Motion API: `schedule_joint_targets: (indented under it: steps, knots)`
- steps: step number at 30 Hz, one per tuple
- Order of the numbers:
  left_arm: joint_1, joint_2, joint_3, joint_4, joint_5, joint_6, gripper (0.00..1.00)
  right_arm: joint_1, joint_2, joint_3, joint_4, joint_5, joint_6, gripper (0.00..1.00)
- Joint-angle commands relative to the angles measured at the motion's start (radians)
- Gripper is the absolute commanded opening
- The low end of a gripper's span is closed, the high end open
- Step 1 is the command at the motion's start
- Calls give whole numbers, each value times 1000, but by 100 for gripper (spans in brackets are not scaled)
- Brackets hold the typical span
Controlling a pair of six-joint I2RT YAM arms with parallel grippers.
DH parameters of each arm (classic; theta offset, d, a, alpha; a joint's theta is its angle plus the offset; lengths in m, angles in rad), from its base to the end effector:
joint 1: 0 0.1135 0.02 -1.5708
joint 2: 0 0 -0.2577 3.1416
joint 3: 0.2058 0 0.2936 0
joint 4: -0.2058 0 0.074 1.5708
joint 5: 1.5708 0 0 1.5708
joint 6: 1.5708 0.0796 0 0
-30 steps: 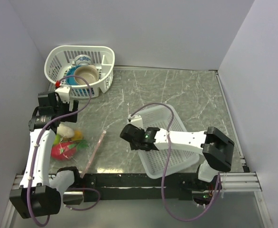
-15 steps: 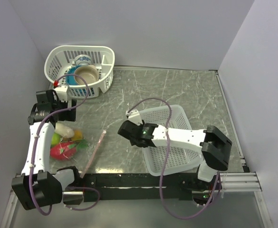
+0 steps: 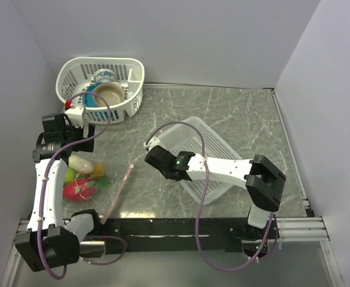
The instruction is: Open the zip-top bag and remove the fake food
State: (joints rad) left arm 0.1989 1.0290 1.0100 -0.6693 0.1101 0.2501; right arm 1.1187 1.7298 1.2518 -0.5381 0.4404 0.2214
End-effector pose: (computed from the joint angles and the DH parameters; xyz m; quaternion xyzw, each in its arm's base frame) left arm 0.2898 0.0495 0.2916 0.0466 0.9020 0.0464 0.4268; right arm 0.2142 0.3634 0.1649 -0.3532 0.8716 0.0013 0.3399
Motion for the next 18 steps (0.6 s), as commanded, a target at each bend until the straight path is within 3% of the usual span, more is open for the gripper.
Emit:
schedule_joint_targets:
  steps: [1, 4, 7, 12, 18]
  knots:
    - [4, -17, 6, 23, 25, 9, 99, 39, -223, -130, 228, -236, -417, 0]
    - [5, -27, -4, 27, 14, 23, 99, 58, -370, -259, 316, -359, -583, 0]
    - [8, -38, -11, 31, 5, 34, 99, 62, -443, -322, 288, -422, -667, 0]
    - [14, -38, -8, 30, 14, 29, 99, 87, -388, -330, 101, -364, -692, 0]
    - [14, -37, 18, 16, 19, 26, 99, 93, -366, -405, 79, -322, -676, 0]
